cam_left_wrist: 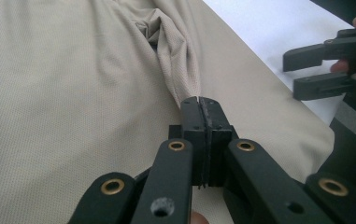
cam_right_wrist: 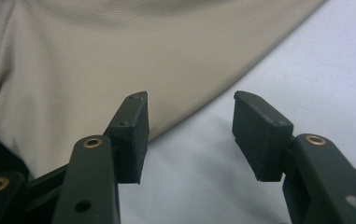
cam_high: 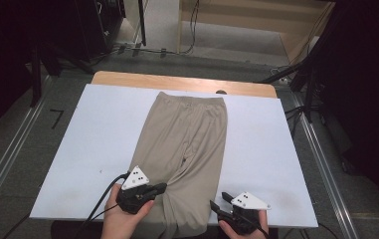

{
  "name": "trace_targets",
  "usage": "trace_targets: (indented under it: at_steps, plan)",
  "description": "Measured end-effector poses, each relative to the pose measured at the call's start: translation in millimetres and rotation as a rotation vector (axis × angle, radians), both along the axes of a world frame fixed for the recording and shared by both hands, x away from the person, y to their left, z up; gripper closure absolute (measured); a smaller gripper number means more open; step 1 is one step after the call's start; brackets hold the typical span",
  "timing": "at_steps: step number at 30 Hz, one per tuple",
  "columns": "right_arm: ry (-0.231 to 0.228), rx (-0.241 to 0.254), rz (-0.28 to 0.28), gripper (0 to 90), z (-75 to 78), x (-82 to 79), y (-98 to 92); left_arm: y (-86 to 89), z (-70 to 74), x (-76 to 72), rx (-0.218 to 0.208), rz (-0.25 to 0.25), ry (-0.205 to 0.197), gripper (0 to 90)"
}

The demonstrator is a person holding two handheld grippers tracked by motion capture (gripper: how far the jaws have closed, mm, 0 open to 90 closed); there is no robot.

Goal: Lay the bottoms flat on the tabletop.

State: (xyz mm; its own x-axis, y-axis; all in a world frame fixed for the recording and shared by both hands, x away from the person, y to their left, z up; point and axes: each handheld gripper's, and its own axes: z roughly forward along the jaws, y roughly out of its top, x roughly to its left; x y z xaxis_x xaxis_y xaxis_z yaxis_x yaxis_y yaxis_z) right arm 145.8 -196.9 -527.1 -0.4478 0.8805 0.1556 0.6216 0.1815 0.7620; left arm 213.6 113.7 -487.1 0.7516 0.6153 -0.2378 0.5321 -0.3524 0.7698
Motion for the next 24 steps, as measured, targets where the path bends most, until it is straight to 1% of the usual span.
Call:
trace_targets:
  at_steps: [2,3,4,6,8,9,10,11,12,13,14,15,17,18,19,21,24]
  plan:
    - [0.003,0.0,-0.019,45.3,-0.7,3.8,3.2,-0.6,-0.9,0.0,-0.001,-0.003,0.002,90.0]
    - [0.002,0.01,-0.024,45.1,-1.3,5.7,4.9,-0.7,-1.2,0.1,0.004,-0.008,0.003,90.0]
    - [0.001,-0.001,-0.029,44.6,-1.9,7.0,7.7,-1.1,-1.6,0.0,0.008,-0.008,0.003,90.0]
    - [-0.017,-0.038,-0.028,41.0,-3.3,6.5,15.1,-1.6,-2.2,-0.2,0.009,-0.011,0.005,90.0]
    - [-0.027,-0.093,-0.045,44.4,-2.9,4.8,21.0,-2.0,-2.3,-0.4,0.008,-0.02,0.006,90.0]
    - [-0.027,-0.1,-0.052,48.6,-2.5,4.8,22.1,-2.5,-2.5,-0.6,0.01,-0.025,0.007,90.0]
    - [-0.021,-0.1,-0.062,55.1,-1.9,5.0,21.5,-3.0,-2.8,-1.0,0.011,-0.028,0.008,90.0]
    - [-0.014,-0.096,-0.071,64.3,-1.3,6.0,20.3,-3.6,-3.0,-1.3,0.013,-0.035,0.009,90.0]
    - [-0.012,-0.096,-0.068,69.1,-1.2,7.1,18.5,-5.0,-3.6,-1.9,0.009,-0.037,0.009,90.0]
    - [-0.009,-0.097,-0.055,76.4,-0.7,8.3,16.8,-6.1,-3.9,-2.5,0.007,-0.045,0.012,90.0]
    - [0.001,-0.094,-0.041,80.4,-0.1,9.5,15.1,-7.4,-4.3,-3.3,0.005,-0.049,0.009,90.0]
    - [0.007,-0.085,-0.021,87.9,0.4,11.3,13.4,-8.5,-4.4,-3.9,0.008,-0.053,0.01,90.0]
    - [0.026,-0.067,0.003,88.5,1.4,13.5,10.2,-10.4,-4.3,-4.7,0.007,-0.066,0.011,90.0]
    - [0.031,-0.053,0.014,88.6,1.5,14.1,7.9,-11.1,-3.9,-4.9,-0.001,-0.065,0.015,90.0]
    - [0.041,-0.044,0.014,88.6,2.3,13.9,4.4,-11.7,-3.4,-4.9,-0.013,-0.069,0.022,90.0]
    - [0.042,-0.057,0.005,88.7,5.1,11.2,-7.3,-15.1,-1.9,-6.0,-0.03,-0.074,0.03,90.0]
    - [0.038,-0.033,-0.013,88.8,12.2,8.8,-27.4,-27.1,-0.3,-9.9,-0.043,-0.105,0.036,90.0]
